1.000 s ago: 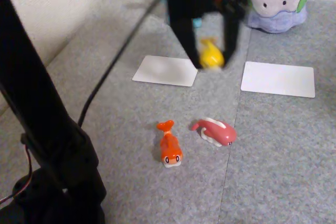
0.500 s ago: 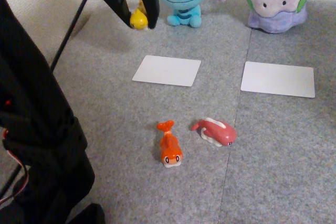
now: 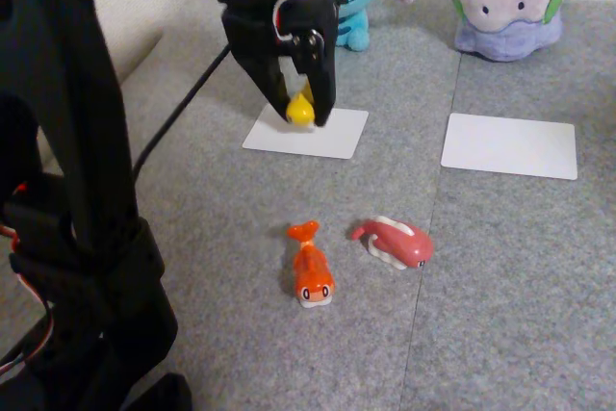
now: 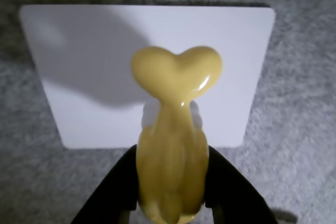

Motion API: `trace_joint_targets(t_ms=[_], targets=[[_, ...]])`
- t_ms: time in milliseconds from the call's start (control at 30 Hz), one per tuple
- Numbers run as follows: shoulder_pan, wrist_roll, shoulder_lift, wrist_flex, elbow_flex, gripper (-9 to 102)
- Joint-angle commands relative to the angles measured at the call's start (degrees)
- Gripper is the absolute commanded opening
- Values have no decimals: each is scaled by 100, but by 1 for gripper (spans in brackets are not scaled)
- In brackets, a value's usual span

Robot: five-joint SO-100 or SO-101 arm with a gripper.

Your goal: Wooper wants to eat egg sudhi, and Goomy wants to eat shrimp sushi

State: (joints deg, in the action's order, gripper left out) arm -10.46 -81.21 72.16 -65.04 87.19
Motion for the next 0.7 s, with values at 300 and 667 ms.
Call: trace_joint_targets(t_ms=[300, 667], targets=[[-44, 9, -378, 246, -220, 12], [-18, -35, -290, 264, -220, 17]])
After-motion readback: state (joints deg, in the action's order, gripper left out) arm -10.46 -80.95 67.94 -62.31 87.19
